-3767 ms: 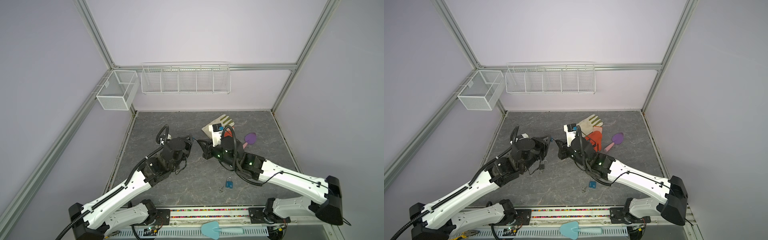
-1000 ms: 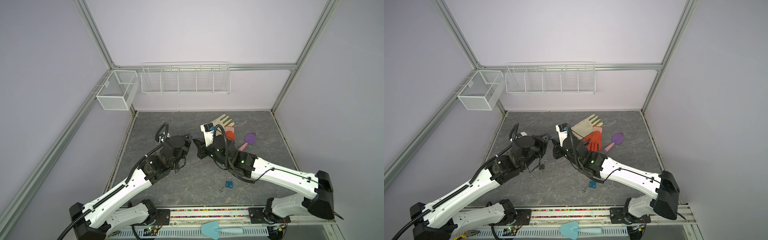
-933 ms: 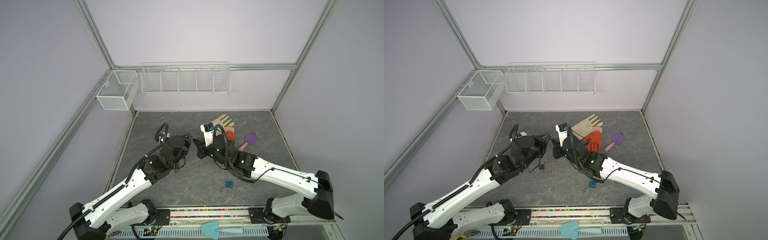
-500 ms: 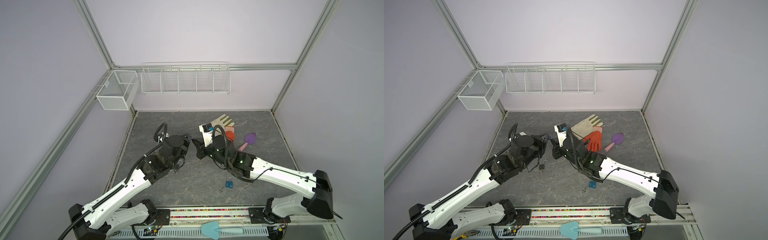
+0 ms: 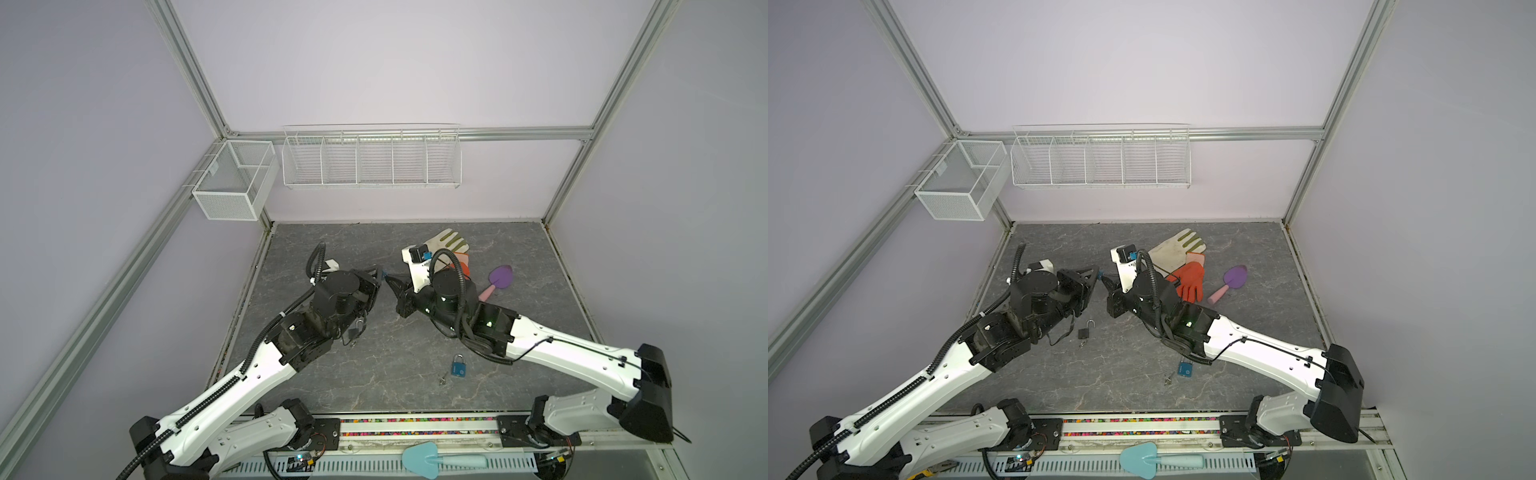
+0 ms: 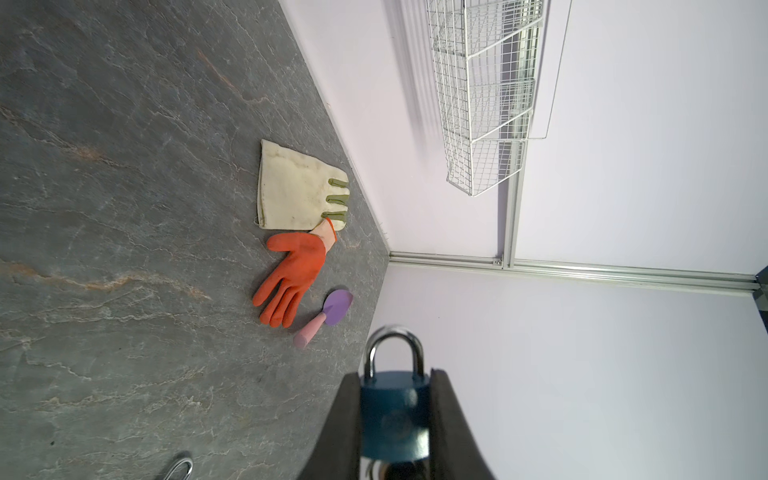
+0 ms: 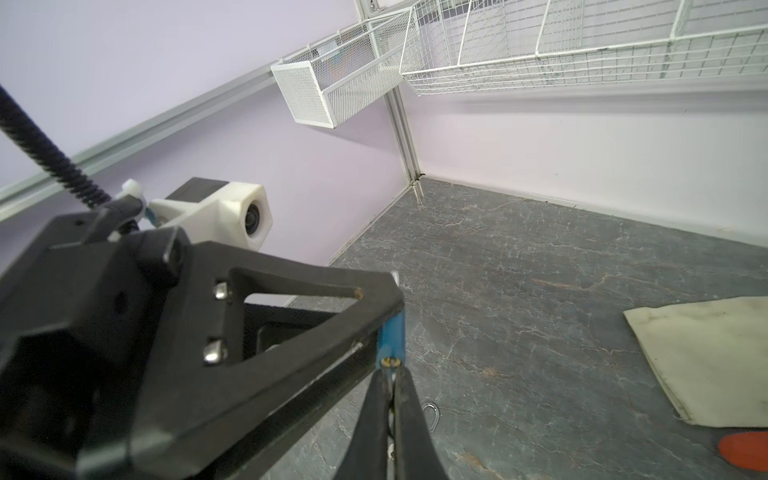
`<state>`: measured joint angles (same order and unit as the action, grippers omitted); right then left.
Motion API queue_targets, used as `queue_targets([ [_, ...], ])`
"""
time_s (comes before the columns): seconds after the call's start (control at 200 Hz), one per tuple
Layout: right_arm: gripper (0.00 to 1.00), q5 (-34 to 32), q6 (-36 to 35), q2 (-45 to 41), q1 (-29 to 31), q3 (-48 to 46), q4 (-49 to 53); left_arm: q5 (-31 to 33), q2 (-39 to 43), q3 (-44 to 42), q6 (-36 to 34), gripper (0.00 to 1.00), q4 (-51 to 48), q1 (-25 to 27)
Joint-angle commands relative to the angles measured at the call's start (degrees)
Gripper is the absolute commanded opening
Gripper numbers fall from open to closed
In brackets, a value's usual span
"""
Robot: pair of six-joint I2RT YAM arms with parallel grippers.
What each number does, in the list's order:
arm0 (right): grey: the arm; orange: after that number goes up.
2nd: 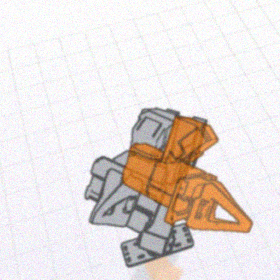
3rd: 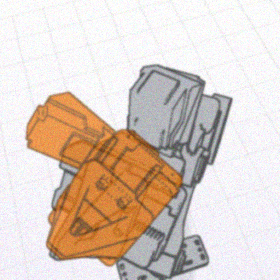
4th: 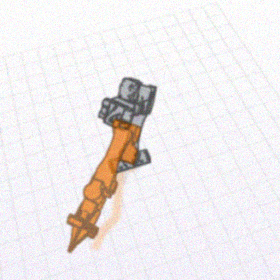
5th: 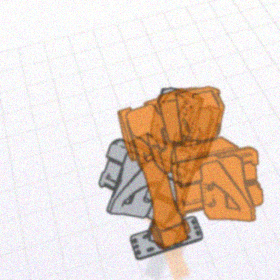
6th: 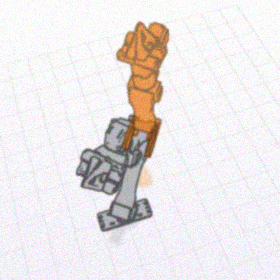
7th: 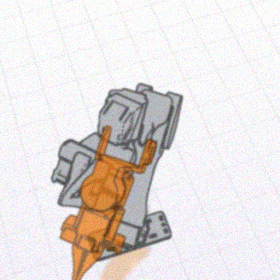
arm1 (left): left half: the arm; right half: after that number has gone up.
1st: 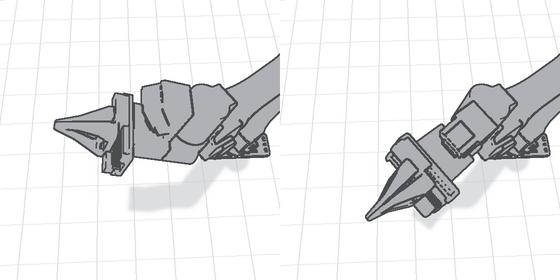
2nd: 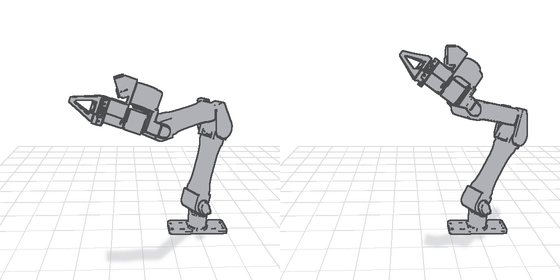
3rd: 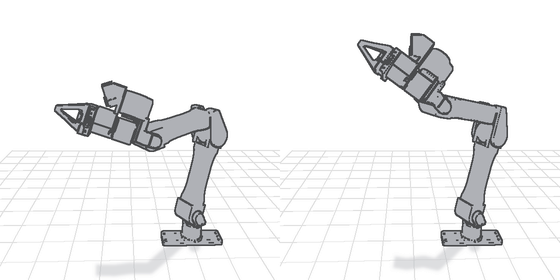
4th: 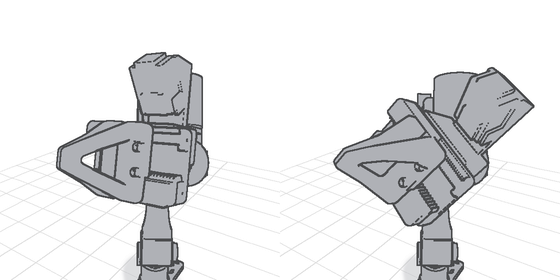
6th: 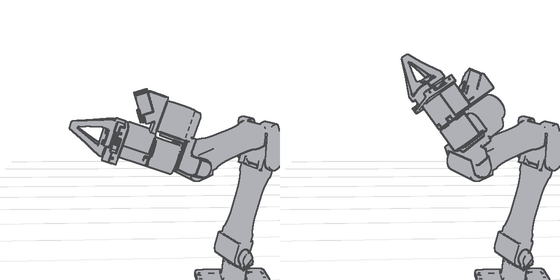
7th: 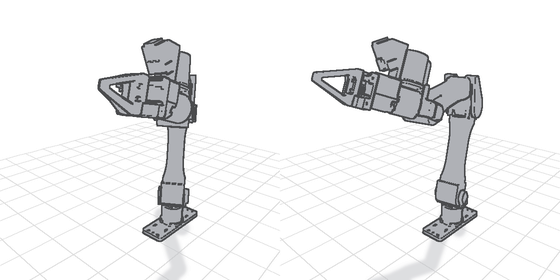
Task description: Unlock with the key
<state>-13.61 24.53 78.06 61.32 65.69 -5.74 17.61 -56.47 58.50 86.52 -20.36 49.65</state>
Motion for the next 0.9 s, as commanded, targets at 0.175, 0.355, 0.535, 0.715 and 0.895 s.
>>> queue_targets([
  [0.175, 0.06, 14.5, 23.9, -1.7, -2.5, 0.0, -9.6, -13.0, 1.7, -5.7, -4.2, 0.00, 17.9, 2.7],
  [0.355, 0.06, 19.5, 33.8, -3.2, -3.8, -2.3, -16.5, -14.4, 0.7, -4.2, -7.2, 0.00, 16.9, 2.3],
  [0.535, 0.07, 14.2, 24.5, -6.3, -2.9, -1.0, -6.2, -14.1, 0.9, -2.3, -11.3, 0.00, 14.3, 1.9],
  [0.715, 0.19, 6.4, 14.1, -8.3, -2.7, -0.2, 6.0, -8.4, 1.2, 2.0, -19.8, 0.00, 5.8, 1.7],
  [0.895, 0.52, -1.6, 6.1, -11.5, -2.6, 0.1, 17.4, -5.0, 1.4, 1.8, -30.9, 0.00, 0.4, 1.6],
])
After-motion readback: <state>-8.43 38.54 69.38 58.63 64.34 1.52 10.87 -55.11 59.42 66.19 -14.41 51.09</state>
